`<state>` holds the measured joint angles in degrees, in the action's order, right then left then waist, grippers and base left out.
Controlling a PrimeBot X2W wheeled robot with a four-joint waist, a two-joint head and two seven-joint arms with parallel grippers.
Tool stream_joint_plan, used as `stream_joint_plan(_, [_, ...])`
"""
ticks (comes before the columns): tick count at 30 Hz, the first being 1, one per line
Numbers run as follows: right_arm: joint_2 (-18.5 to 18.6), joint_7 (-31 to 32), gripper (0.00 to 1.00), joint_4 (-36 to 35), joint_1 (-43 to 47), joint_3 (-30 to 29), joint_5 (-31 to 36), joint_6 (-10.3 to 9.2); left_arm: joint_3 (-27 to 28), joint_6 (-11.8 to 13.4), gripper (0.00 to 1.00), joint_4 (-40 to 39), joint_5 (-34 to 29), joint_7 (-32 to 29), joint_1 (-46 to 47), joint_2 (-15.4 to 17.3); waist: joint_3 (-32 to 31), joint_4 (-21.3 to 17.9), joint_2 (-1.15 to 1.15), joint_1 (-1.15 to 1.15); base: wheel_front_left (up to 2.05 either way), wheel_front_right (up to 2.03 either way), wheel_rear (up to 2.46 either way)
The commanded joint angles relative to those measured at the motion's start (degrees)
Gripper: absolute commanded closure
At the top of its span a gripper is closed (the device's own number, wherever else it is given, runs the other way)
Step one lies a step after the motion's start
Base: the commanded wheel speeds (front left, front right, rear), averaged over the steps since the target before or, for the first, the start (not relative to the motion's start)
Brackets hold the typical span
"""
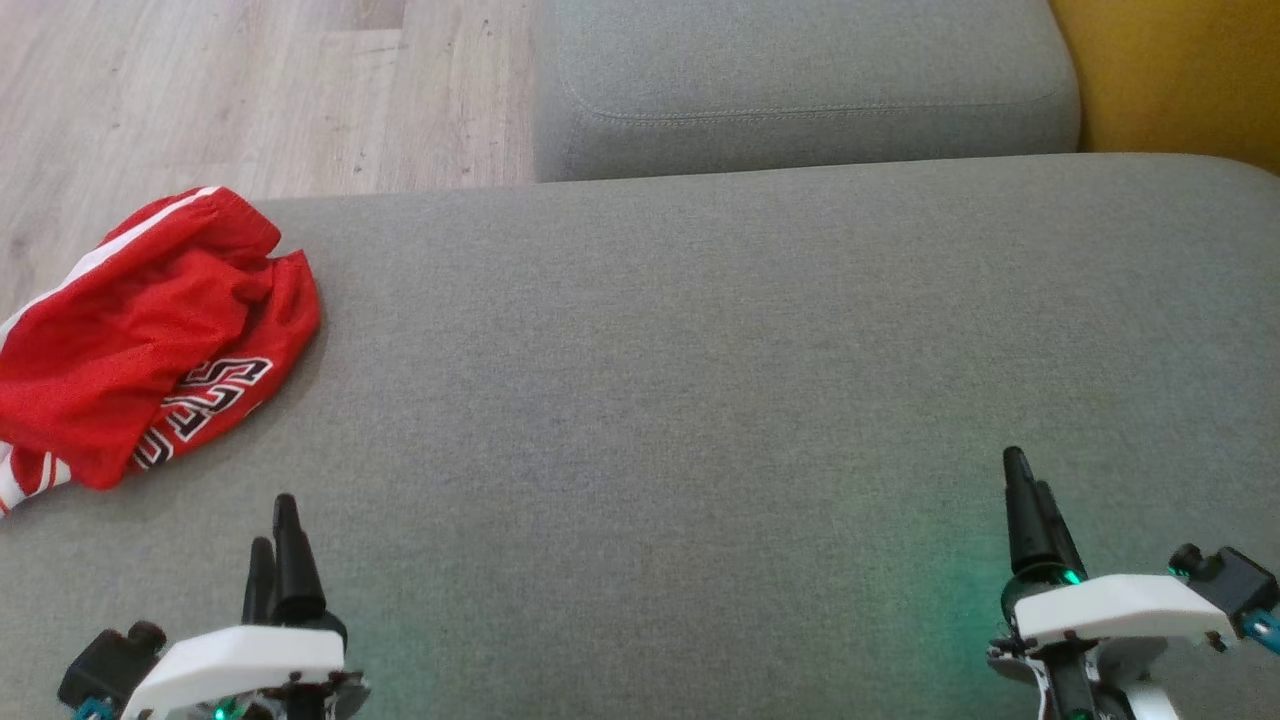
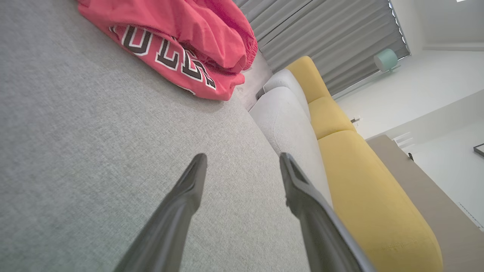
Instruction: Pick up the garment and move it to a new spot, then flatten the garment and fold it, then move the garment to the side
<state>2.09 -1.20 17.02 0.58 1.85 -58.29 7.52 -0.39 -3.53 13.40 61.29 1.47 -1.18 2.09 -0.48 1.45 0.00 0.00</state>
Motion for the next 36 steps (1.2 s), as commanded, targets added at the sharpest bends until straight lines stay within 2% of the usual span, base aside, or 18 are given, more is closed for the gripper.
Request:
stream_joint_plan(1, [0.4, -0.8, 0.0, -2.4, -3.2, 1.1, 2.1, -0.01, 0.2, 0.1, 0.0, -2.4, -2.0, 0.7, 1.6, 0.5, 0.0, 0.1, 0.0, 0.0, 0.0, 0.0, 0.0])
stream_joint_plan(18, [0.5, -3.9, 0.0, -3.0, -3.3, 3.3, 16.3, -0.02, -1.9, 0.4, 0.0, -3.9, -15.0, 3.7, 1.0, 0.5, -0.8, 0.7, 0.0, 0.0, 0.0, 0.0, 0.0])
stream_joint_plan(36, [0.6, -6.9, 0.0, -2.9, -3.1, 5.0, 29.2, -0.02, -4.0, 2.1, 0.0, -4.0, -28.9, 6.7, 0.7, 0.6, -1.4, 1.4, 0.0, 0.0, 0.0, 0.0, 0.0])
